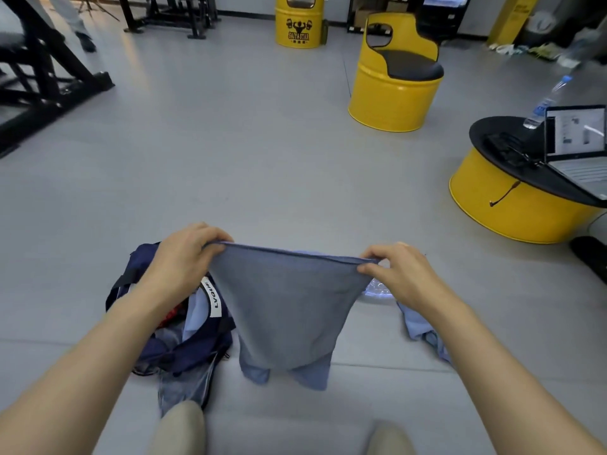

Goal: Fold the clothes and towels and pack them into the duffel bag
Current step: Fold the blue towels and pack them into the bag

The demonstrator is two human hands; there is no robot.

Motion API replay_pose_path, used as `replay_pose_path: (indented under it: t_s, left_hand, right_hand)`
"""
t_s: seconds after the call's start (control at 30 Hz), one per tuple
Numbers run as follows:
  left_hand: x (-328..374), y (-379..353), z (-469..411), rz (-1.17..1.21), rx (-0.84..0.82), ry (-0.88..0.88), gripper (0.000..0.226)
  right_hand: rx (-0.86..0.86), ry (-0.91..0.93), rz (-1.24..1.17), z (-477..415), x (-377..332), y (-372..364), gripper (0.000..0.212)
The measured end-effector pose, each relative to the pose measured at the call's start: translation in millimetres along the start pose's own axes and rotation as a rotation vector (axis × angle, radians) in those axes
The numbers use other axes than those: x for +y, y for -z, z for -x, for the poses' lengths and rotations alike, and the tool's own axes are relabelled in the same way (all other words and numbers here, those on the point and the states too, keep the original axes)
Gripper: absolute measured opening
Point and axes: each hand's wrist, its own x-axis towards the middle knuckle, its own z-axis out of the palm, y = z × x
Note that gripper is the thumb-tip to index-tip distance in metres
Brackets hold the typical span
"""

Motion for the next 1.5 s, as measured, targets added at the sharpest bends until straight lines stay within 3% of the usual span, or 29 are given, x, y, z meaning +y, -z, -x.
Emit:
replay_pose_path:
  t_s: [0.13,0.27,0.47,0.57,0.73,0.8,0.9,1.07,1.13,1.33,1.43,1.5]
  left_hand:
    - [-10,-10,5,-0.006,0.045,0.135,0.013]
    - [-13,-22,-20,-0.021,0.020,0.236,0.014]
    - [13,-13,-114,0.848,-0.004,0.396,0.011]
    - [24,4,-145,0.908,0.071,0.329,0.008]
    - [29,36,-170,0.838,0.204,0.160,0.009]
    - [30,47,-166,0.776,0.207,0.089,0.016]
    - [29,54,-146,0.718,0.172,0.018,0.018]
    - [-1,24,-91,0.707,0.033,0.041,0.032]
    - [-23,-7,-64,0.672,-0.060,0.092,0.036]
    - [-104,-140,28,0.445,-0.408,0.247,0.022]
    - [-138,-200,70,0.292,-0.571,0.222,0.017]
    - [-154,-235,95,0.197,-0.688,0.218,0.019]
  right_hand:
    - [0.016,-0.081,-0.083,-15,17,-6,0.016]
    - [0.060,-0.234,-0.625,-50,25,-15,0.022]
    - [0.315,-0.218,-0.960,-112,8,19,0.012]
    - [0.390,-0.163,-0.934,-132,-7,49,0.011]
    - [0.429,0.095,-0.644,-141,-25,88,0.012]
    - [0.447,0.164,-0.576,-136,-25,96,0.006]
    - [0.447,0.192,-0.500,-119,-21,94,0.020]
    - [0.311,0.156,-0.524,-85,8,42,0.010]
    - [0.238,0.106,-0.510,-67,27,5,0.018]
    - [-0.151,-0.135,-0.399,-12,115,-143,0.016]
    - [-0.313,-0.192,-0.301,14,146,-206,0.026]
    - [-0.399,-0.167,-0.230,32,165,-247,0.021]
